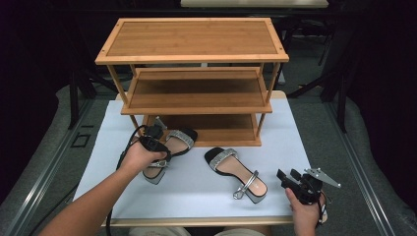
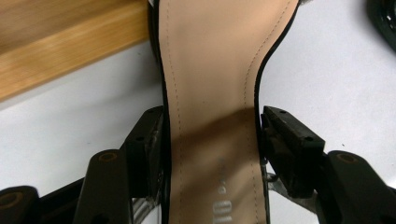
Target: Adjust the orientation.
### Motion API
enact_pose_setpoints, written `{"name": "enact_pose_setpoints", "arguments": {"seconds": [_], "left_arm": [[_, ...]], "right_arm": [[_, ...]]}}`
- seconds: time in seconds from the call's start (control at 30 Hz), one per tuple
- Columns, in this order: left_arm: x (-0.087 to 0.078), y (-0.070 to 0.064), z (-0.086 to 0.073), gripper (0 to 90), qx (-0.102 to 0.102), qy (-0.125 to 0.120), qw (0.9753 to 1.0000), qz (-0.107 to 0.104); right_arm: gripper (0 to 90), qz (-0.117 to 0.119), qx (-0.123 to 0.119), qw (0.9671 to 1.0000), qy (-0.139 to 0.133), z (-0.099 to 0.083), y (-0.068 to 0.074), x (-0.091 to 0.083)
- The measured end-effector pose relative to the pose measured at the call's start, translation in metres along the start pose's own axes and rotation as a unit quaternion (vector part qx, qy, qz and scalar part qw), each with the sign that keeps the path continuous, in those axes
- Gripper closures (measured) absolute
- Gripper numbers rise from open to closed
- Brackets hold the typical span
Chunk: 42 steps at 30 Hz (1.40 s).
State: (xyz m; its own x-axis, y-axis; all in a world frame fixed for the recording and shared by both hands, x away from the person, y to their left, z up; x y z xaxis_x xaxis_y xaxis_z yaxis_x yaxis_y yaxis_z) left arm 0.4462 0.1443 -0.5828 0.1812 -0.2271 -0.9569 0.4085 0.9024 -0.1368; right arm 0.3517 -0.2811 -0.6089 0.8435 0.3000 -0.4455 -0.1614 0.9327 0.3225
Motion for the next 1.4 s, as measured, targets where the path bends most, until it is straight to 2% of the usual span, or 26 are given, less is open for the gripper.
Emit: {"name": "enact_pose_setpoints", "arguments": {"seconds": [0.07,0.1,0.13,0.2,0.23,0.27,0.3,0.43,0.47,0.53,0.57,0.6,0.7,0.73,0.77,0.83,1.0,1.13,1.2,1.27,1.4], "left_arm": [[-0.007,0.001,0.001,42.0,0.0,-0.007,1.0,0.0],[-0.017,0.001,0.002,42.2,0.009,-0.012,0.9999,0.001],[-0.017,0.001,0.002,42.3,0.009,-0.012,0.9999,0.001],[-0.029,-0.002,0.001,42.6,0.019,-0.02,0.9996,-0.01],[-0.042,-0.004,-0.002,44.7,0.031,-0.028,0.999,-0.012],[-0.042,-0.004,-0.002,44.8,0.031,-0.028,0.999,-0.012],[-0.049,-0.004,-0.004,45.7,0.038,-0.033,0.9987,-0.013],[-0.074,0.0,-0.018,48.2,0.061,-0.053,0.9965,-0.018],[-0.085,0.004,-0.027,48.9,0.066,-0.06,0.9958,-0.02],[-0.089,0.007,-0.031,50.4,0.068,-0.065,0.9954,-0.02],[-0.094,0.013,-0.04,51.6,0.075,-0.07,0.9946,-0.018],[-0.094,0.013,-0.04,52.4,0.075,-0.07,0.9946,-0.018],[-0.092,0.021,-0.056,55.0,0.083,-0.071,0.994,-0.012],[-0.09,0.023,-0.06,56.5,0.081,-0.07,0.9941,-0.016],[-0.084,0.026,-0.069,63.9,0.079,-0.066,0.9943,-0.027],[-0.075,0.03,-0.078,71.7,0.08,-0.062,0.9946,-0.024],[-0.052,0.029,-0.092,86.0,0.092,-0.059,0.9937,-0.026],[-0.041,0.025,-0.097,89.6,0.095,-0.059,0.9932,-0.031],[-0.041,0.025,-0.097,89.7,0.096,-0.061,0.9929,-0.033],[-0.04,0.023,-0.099,89.9,0.091,-0.063,0.993,-0.044],[-0.039,0.024,-0.102,90.0,0.093,-0.058,0.9931,-0.042]], "right_arm": [[39.8,0.001,0.002,1.0,0.001,0.0,0.0,0.001],[39.8,0.001,0.003,1.0,0.003,-0.001,0.0,0.001],[39.8,0.001,0.003,1.0,0.003,-0.001,0.0,0.001],[39.8,0.0,0.002,1.0,0.001,0.0,0.0,0.001],[39.8,-0.001,0.001,1.0,0.001,0.0,0.0,0.0],[39.8,-0.001,0.001,1.0,0.0,0.0,0.0,0.0],[39.8,0.0,0.002,1.0,0.001,0.0,0.0,0.0],[39.8,0.0,0.002,1.0,0.003,-0.001,0.0,0.0],[39.8,-0.002,0.001,1.0,0.001,-0.001,0.0,0.0],[39.8,-0.001,0.001,1.0,0.002,-0.001,0.0,0.0],[39.8,-0.003,0.002,1.0,-0.002,0.0,0.0,0.0],[39.8,-0.003,0.002,1.0,-0.002,0.0,0.0,0.0],[39.8,-0.004,0.001,1.0,0.006,-0.001,0.0,-0.001],[39.9,-0.004,0.002,1.0,0.005,-0.001,0.001,-0.001],[39.8,-0.003,0.002,1.0,0.004,-0.002,0.001,0.0],[39.8,-0.003,0.002,1.0,0.001,-0.002,0.002,0.0],[39.8,-0.003,0.005,1.0,0.005,-0.002,0.001,0.0],[39.8,-0.002,0.008,1.0,0.002,-0.002,0.001,0.002],[39.8,-0.002,0.009,1.0,0.002,-0.002,0.0,0.001],[39.8,-0.003,0.009,0.9999,0.011,-0.004,0.0,0.0],[39.9,-0.003,0.009,0.9999,0.012,-0.004,0.0,0.0]]}}
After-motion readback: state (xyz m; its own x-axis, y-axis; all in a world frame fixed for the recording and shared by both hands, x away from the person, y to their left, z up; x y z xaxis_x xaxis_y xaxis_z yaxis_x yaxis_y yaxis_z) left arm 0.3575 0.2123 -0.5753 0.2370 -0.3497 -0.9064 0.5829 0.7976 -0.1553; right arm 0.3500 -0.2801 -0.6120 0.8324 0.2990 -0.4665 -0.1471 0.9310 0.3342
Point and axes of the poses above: each handheld gripper's, and its own axes: x roughly forward along the jaws, z roughly out of its top, y roughly to its left, the point moved 9 cm from there along x, roughly forward along the jaws, and after that the axes turned 3 degrees about z, right-handed, at the moved point
